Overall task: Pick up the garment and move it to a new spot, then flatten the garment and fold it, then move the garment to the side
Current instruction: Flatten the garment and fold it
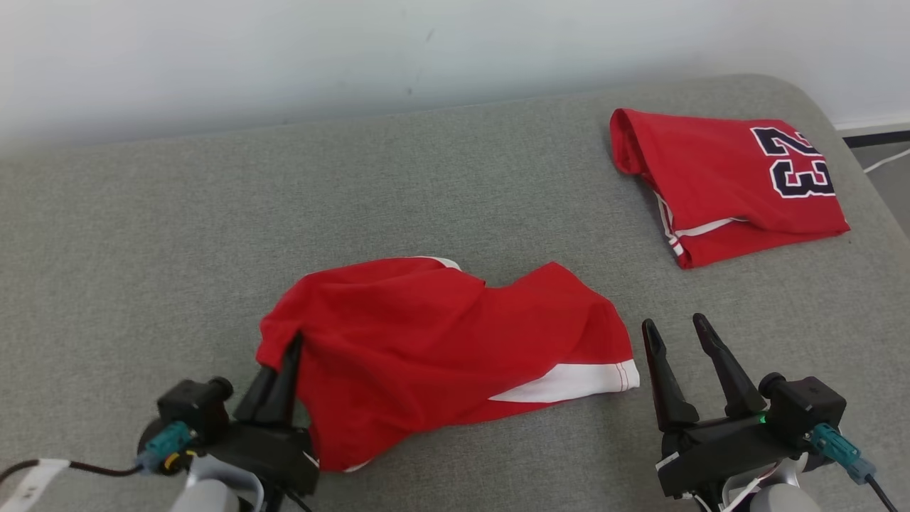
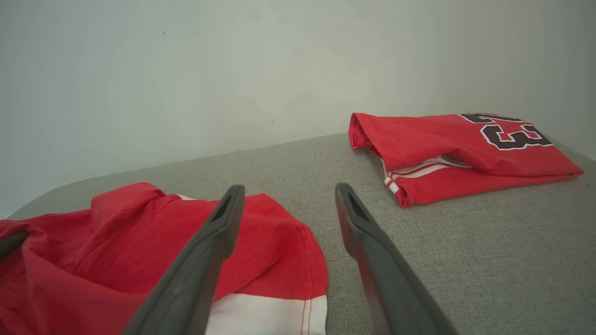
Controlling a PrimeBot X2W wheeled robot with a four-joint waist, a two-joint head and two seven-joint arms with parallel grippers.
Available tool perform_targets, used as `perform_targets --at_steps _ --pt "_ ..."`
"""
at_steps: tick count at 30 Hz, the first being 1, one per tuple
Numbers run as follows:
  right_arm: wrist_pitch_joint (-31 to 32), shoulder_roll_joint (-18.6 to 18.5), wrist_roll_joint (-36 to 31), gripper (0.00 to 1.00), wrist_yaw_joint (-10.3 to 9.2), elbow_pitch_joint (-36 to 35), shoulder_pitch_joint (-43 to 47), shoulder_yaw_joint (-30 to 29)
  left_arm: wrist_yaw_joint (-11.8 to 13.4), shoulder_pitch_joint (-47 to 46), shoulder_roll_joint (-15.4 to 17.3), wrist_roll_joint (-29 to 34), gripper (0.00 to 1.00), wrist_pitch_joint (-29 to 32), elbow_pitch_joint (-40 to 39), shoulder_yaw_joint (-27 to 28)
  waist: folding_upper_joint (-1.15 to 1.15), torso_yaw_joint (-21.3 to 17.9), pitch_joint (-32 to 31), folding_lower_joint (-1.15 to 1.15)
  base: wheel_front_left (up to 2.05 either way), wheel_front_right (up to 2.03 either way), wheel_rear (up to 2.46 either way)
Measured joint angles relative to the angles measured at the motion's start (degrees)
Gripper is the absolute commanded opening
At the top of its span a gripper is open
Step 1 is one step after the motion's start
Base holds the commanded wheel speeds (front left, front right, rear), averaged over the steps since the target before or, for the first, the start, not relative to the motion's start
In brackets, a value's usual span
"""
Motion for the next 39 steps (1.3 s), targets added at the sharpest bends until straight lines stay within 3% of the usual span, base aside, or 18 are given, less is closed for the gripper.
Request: perform_targets --at_steps 11,22,23,24,32,39 --pt "-0.7 0.1 -0.4 1.0 -0.01 1.9 -2.4 1.2 -0.4 -8.2 7.0 2.9 0.0 2.1 -5.5 -1.9 0.0 0.8 1.3 0.0 0.0 0.0 0.0" --pt "-2.3 0.7 0.6 1.0 0.0 6.1 -5.8 3.2 -0.5 -17.0 16.4 0.5 0.0 2.3 5.5 -9.7 0.0 -2.9 3.9 0.0 0.0 0.0 0.0" --pt "-2.3 0.7 0.6 1.0 -0.01 6.3 -5.8 3.3 -0.5 -17.1 16.8 0.5 0.3 1.9 6.6 -9.8 0.0 -3.2 4.1 0.0 0.0 0.0 0.0" --pt "-2.4 0.7 0.6 1.0 -0.01 6.6 -5.8 3.2 -0.5 -17.2 17.0 0.4 1.0 1.5 7.5 -9.7 0.0 -3.4 4.2 0.0 0.0 0.0 0.0" --pt "-2.8 0.8 0.8 1.0 0.0 8.2 -5.5 2.5 0.6 -14.0 15.3 -1.0 1.0 0.2 9.8 -8.2 0.0 -2.6 3.2 0.0 0.0 0.0 0.0" --pt "-2.9 0.4 0.8 1.0 0.0 8.2 -3.8 1.1 4.5 -3.8 11.0 -0.9 1.0 0.0 -2.9 -3.5 0.0 0.4 1.3 -0.01 0.0 0.0 0.0"
